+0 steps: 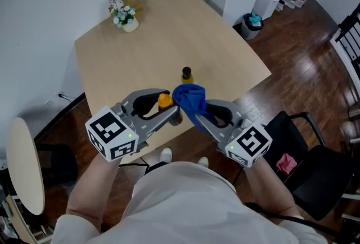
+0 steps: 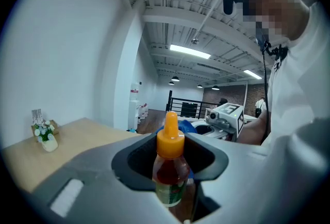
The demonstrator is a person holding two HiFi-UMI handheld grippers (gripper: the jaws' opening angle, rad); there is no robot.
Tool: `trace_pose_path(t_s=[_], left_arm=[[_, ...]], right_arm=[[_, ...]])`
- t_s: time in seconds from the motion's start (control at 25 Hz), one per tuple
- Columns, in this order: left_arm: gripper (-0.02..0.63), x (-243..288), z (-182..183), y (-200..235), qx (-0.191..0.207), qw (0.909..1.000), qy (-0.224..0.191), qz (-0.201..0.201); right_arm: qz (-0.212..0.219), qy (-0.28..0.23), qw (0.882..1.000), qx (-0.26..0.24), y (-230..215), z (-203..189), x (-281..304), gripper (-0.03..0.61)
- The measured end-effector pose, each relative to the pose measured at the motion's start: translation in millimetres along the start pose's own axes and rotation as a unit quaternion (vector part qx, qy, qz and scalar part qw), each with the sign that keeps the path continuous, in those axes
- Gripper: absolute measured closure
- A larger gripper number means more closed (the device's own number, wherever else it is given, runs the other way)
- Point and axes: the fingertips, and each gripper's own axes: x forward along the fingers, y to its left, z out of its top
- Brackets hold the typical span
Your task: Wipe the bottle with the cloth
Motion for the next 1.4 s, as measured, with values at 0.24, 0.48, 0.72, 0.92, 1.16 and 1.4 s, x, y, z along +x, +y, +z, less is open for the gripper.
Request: trace_pose_path(t_s=[0.24,0.48,0.72,0.92,1.16,1.4], left_arm=[[0.454,0.5,15.9,-1.7,-0.001,0.9999,-0.010,0.012],[0.454,2.3,31.0,-0.3,-0.008,0.9995,-0.024,0.020],[0.454,6.9,33.1,2.3,-0.012,0.9992,-0.023,0.032],[0.454,11.8,30.8,0.6,-0.017,0.9991,-0.023,0.031],[0.454,8.6,40.2,-3.7,-0.017,0.9987,-0.036,0.031],[0.454,5.4,45.0,-3.4,-0.018,0.9984,-0.038,0.037]], right_arm=[[0.003,0.028,1.000,0.007,-5.0,-34.4,-7.7,0.497],[-0.007,0.056,0.998,0.013,-15.5,-64.6,-20.8,0.497],[-0.015,0.000,1.000,-0.022,-8.6,-13.1,-46.9,0.498],[0.007,-0.058,0.996,-0.068,20.5,43.5,-48.9,0.497],[0.008,0.008,0.996,-0.088,31.8,7.9,-44.4,0.497],[0.004,0.057,0.996,-0.062,31.5,-39.3,-41.2,0.499]])
